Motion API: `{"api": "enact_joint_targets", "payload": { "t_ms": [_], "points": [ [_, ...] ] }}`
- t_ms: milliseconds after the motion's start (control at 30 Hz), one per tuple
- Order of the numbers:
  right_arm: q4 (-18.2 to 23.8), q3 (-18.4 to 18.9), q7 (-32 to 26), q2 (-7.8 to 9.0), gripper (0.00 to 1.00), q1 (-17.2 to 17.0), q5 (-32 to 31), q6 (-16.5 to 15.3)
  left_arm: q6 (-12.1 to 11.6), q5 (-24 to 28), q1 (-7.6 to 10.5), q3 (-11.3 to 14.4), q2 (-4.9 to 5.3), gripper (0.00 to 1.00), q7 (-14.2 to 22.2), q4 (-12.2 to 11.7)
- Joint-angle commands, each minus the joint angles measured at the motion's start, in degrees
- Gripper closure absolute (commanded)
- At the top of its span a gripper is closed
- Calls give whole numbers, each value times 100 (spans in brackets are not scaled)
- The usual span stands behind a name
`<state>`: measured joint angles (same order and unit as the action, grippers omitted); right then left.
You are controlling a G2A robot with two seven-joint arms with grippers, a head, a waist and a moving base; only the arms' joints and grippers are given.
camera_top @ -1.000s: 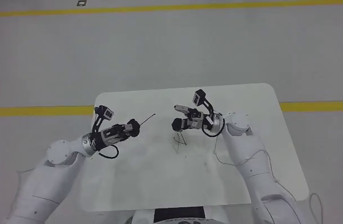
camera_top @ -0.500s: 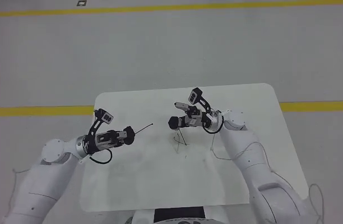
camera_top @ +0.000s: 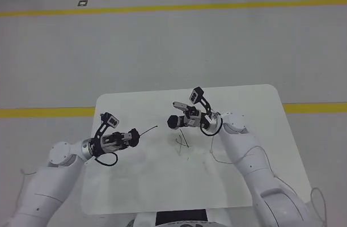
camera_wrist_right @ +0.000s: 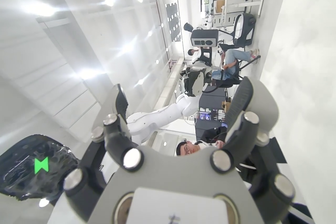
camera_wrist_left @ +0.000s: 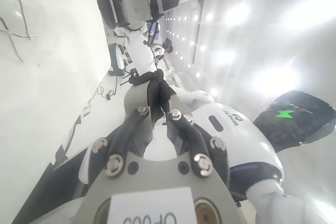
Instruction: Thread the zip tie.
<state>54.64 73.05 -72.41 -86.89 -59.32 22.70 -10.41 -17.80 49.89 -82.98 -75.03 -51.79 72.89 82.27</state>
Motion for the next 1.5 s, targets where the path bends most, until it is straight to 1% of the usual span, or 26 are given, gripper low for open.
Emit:
{"api": "enact_joint_targets", "payload": {
  "t_ms": [0, 133, 267, 400, 433, 467, 500, 533, 667, 833, 933, 1467],
  "points": [
    [-2, 4, -4, 1, 0, 0, -1, -1, -9, 38, 4, -2, -2, 100, 22, -9],
    [-2, 4, -4, 1, 0, 0, -1, -1, -9, 38, 4, -2, -2, 100, 22, -9],
    [323, -92, 149, 13, 0, -148, -10, -94, -9, 38, 4, -2, -2, 100, 22, -9],
    [464, -184, 178, 26, 0, -217, 85, -155, -9, 38, 4, -2, -2, 100, 22, -9],
    [474, -206, 197, 28, 16, -224, 94, -168, -9, 38, 4, -2, -2, 100, 22, -9],
    [470, -234, 224, 31, 42, -230, 106, -193, -9, 38, 4, -2, -2, 100, 22, -9],
    [458, -254, 237, 35, 52, -230, 112, -213, -9, 38, 4, -2, -2, 100, 22, -9],
    [439, -274, 248, 38, 57, -229, 116, -231, -9, 38, 4, -2, -2, 100, 22, -9],
    [369, -374, 341, 47, 64, -210, 113, -256, -9, 38, 4, -2, -2, 100, 22, -9],
    [324, -482, 465, 65, 69, -177, 61, -338, -9, 38, 4, -2, -2, 100, 22, -9],
    [321, -525, 525, 78, 74, -172, 65, -389, -9, 38, 4, -2, -2, 100, 22, -9],
    [550, -715, 477, 156, 78, -185, 226, -442, -9, 38, 4, -2, -2, 100, 22, -9]
  ]
}}
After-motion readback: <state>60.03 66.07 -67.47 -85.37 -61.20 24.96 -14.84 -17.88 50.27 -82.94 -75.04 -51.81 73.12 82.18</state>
